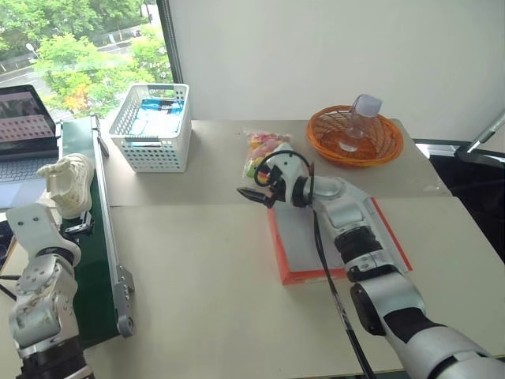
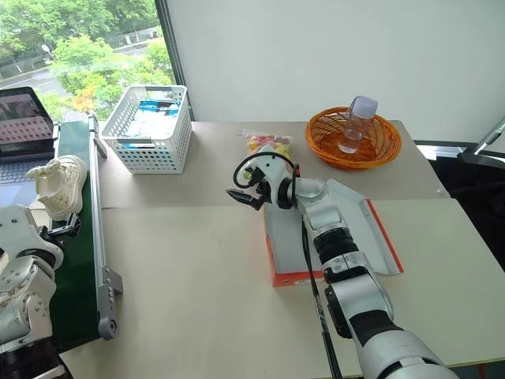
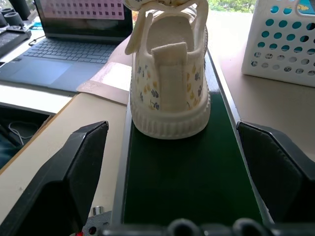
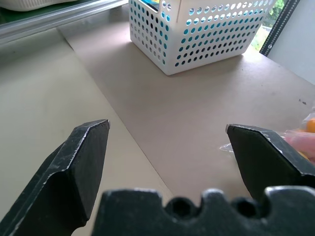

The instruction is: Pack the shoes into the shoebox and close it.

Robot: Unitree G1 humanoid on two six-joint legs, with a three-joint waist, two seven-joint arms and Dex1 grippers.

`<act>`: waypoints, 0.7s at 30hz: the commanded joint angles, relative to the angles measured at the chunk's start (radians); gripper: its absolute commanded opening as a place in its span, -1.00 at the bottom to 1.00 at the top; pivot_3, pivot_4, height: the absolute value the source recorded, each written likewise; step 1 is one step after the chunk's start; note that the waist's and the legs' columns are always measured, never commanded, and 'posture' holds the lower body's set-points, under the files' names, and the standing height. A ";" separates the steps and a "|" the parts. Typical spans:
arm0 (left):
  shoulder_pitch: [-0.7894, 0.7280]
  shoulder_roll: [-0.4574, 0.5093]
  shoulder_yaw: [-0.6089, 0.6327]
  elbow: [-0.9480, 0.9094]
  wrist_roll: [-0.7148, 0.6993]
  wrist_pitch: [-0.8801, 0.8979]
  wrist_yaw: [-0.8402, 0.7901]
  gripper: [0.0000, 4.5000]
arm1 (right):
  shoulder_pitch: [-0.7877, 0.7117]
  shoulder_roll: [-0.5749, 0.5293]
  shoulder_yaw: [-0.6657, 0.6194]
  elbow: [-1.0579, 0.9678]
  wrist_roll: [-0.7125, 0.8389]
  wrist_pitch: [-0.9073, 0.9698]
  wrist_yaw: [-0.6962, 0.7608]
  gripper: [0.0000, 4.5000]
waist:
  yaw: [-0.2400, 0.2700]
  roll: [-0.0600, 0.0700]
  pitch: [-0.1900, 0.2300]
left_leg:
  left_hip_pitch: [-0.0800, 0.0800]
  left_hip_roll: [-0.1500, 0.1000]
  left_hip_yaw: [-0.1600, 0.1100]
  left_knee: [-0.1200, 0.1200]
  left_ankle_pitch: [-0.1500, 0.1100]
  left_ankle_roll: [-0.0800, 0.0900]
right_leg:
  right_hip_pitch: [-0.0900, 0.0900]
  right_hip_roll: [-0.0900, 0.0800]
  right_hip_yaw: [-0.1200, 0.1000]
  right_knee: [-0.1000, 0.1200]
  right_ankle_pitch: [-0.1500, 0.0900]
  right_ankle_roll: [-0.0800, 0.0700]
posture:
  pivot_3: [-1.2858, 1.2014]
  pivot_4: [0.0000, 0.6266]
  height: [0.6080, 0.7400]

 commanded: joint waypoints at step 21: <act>-0.206 0.092 -0.097 -0.003 0.020 0.073 0.051 0.23 | -0.001 -0.048 -0.033 -0.113 0.017 0.039 -0.029 1.00 | 0.013 -0.004 0.002 | 0.001 0.000 -0.001 -0.001 0.002 -0.005 | 0.001 -0.001 -0.002 0.003 0.000 -0.001 | 0.03 -0.52 1.00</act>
